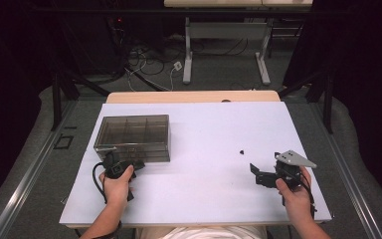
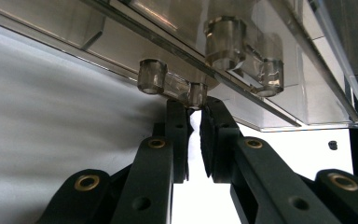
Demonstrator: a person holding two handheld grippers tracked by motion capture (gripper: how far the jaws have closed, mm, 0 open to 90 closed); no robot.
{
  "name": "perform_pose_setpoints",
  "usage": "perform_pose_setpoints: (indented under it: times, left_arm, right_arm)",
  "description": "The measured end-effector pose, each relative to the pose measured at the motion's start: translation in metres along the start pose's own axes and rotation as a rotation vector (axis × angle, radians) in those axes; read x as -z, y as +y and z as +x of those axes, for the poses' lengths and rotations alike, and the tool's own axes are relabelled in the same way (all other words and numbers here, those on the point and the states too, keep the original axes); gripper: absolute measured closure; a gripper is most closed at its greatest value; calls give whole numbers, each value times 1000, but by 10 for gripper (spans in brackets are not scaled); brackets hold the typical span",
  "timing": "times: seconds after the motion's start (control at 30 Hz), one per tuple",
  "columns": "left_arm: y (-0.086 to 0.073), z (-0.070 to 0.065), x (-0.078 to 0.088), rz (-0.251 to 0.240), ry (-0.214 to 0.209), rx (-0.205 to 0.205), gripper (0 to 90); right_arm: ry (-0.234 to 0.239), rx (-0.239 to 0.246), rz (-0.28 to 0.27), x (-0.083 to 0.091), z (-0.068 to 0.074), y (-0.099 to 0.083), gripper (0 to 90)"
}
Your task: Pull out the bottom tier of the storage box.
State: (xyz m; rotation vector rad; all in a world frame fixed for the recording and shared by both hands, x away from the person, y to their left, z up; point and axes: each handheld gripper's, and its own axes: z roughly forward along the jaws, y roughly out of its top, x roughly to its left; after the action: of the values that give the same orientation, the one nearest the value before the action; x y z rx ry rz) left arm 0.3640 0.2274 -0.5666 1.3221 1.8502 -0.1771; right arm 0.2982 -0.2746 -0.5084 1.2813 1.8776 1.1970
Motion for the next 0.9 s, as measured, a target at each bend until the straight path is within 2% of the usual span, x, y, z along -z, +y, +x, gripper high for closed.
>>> perform_pose_setpoints:
  times: [0.77,0.9]
  left_arm:
    - [-2,0,1,-1,-3,17,819]
    - [-3,1,2,-5,5,8,819]
  right_arm:
    - [-4,1,0,0,0,0,28]
    - [-1,2,2,0,0,0,28]
